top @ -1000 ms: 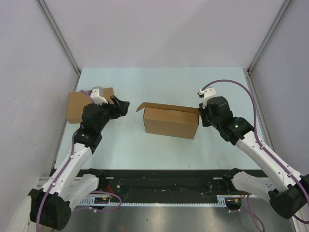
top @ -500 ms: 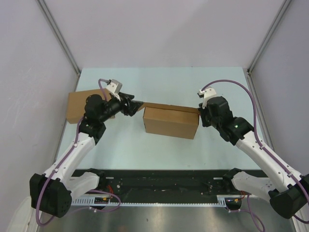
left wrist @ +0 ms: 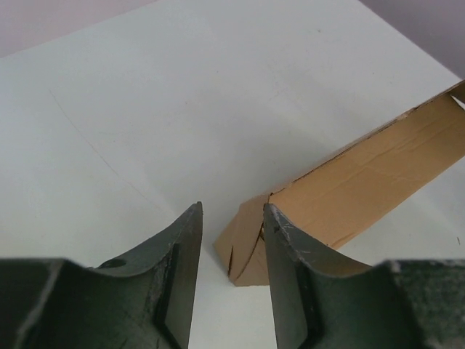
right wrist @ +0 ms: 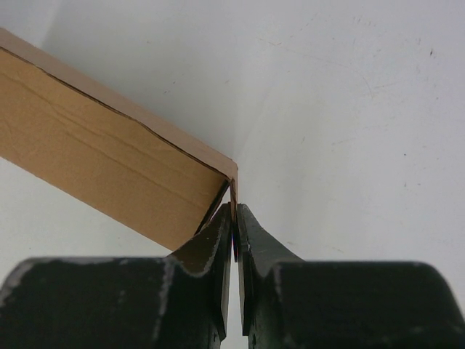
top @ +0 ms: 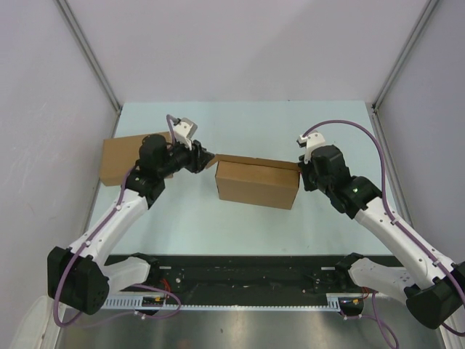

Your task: Fold the paper box

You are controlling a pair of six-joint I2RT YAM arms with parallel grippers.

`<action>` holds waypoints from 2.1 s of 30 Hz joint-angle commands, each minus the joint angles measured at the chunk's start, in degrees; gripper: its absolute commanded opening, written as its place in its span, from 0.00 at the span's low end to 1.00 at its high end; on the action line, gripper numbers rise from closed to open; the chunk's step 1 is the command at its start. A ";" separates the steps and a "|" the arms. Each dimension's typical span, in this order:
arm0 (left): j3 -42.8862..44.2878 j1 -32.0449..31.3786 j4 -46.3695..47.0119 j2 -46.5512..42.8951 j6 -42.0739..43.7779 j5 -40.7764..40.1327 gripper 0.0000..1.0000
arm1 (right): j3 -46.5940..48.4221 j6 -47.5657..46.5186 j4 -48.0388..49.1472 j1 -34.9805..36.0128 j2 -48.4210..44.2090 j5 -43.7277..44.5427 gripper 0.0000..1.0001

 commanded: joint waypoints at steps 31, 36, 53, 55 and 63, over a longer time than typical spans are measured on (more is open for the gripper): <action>2.62 -3.67 -4.67 2.72 4.28 -4.04 0.28 | 2.77 -0.51 1.54 0.10 0.47 0.48 0.09; 2.27 -4.99 -4.40 2.37 3.75 -4.48 0.17 | 4.53 0.89 0.58 -0.69 1.44 -0.49 0.06; 1.04 -8.15 -6.25 0.44 -2.49 -11.33 0.01 | 6.73 13.19 1.63 -2.88 3.90 -3.74 0.00; 1.22 -8.33 -6.60 0.61 -2.49 -11.60 0.01 | 6.73 15.57 1.89 -4.20 4.52 -5.93 0.00; 3.32 -8.51 -8.18 2.54 -3.63 -10.81 0.00 | 6.82 21.37 4.97 -9.30 6.71 -11.47 0.00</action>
